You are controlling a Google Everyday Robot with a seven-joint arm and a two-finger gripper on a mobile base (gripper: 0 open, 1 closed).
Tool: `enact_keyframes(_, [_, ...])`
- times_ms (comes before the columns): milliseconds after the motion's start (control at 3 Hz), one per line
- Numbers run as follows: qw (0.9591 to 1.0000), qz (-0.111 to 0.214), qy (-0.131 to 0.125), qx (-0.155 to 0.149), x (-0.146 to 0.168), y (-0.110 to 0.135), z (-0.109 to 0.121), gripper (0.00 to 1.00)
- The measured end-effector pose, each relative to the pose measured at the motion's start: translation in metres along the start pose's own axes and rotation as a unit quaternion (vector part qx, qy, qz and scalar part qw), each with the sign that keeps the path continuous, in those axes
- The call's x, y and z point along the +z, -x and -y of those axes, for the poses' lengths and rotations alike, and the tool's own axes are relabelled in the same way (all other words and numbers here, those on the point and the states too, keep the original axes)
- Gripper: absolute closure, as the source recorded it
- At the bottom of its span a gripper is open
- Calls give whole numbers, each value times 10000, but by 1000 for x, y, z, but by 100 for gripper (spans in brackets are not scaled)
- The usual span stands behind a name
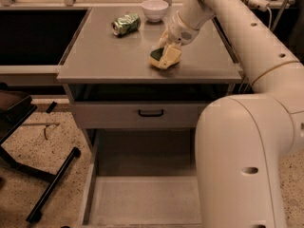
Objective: Place sponge into middle drawer
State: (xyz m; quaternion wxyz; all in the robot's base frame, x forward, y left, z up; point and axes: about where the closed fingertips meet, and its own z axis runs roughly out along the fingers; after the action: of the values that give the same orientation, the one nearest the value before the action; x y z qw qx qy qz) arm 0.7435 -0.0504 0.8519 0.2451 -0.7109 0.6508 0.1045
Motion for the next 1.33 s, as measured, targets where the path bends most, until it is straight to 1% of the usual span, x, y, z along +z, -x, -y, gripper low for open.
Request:
enact_keyframes(333, [9993, 54, -358, -44, -34, 12, -11, 100])
enact_keyframes(667, [9995, -17, -318, -87, -55, 29, -50, 100])
enact_keyframes(1000, [9986, 108, -466, -239, -69, 43, -90, 100])
enact_keyframes(1333, [9974, -11, -691, -193, -86, 49, -137, 100])
